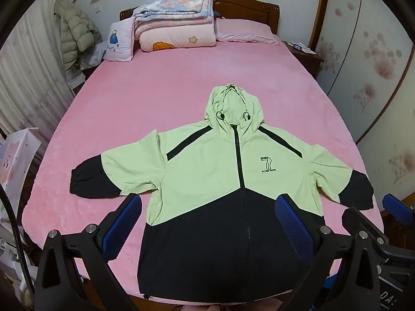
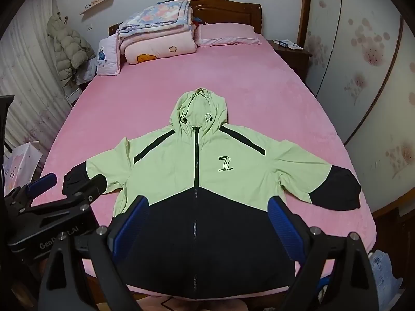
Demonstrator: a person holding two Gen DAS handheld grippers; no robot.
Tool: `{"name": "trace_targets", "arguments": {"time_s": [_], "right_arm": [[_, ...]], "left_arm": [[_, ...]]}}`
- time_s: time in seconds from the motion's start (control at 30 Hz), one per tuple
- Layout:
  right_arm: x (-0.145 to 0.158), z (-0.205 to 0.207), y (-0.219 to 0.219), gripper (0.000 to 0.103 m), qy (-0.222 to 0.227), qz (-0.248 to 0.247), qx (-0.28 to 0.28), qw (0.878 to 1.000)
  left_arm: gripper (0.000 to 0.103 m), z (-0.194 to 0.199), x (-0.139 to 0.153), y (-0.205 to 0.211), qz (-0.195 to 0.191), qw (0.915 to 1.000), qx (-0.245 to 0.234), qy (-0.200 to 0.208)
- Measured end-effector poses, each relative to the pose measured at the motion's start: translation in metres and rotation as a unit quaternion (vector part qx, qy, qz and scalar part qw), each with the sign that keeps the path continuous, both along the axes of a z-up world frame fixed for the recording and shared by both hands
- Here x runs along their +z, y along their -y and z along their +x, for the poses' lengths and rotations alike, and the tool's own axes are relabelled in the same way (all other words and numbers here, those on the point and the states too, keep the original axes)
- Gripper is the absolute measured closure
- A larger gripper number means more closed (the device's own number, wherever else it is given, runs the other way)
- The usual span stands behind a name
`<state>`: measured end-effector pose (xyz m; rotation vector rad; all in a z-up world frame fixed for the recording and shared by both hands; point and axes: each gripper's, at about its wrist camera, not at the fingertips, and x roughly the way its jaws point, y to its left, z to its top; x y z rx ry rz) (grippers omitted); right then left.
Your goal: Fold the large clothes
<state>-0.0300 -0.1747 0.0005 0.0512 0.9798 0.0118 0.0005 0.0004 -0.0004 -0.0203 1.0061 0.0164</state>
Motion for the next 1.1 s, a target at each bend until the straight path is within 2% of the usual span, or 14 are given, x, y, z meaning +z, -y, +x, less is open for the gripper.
{"name": "trace_targets", "arguments": {"time_s": [0.17, 0.5, 1.1], "right_arm": [[0.002, -0.003, -0.001, 0.009, 0.002, 0.003, 0.001, 1.000], [-0.007, -0.006, -0.004, 0.009, 0.000, 0.006, -0.007, 1.000], [-0.006, -0.012, -0.003, 0.009, 0.000, 0.017, -0.010, 1.000]], "left_arm": [[0.001, -0.001, 0.002, -0.003, -0.006, 1.0000, -0.004, 0.002], [0.001, -0.004, 0.000, 0.000, 0.006, 0.9998, -0.019, -0.004], [0.001, -0.005, -0.002, -0.002, 0.003, 0.9998, -0.018, -0.005]]}}
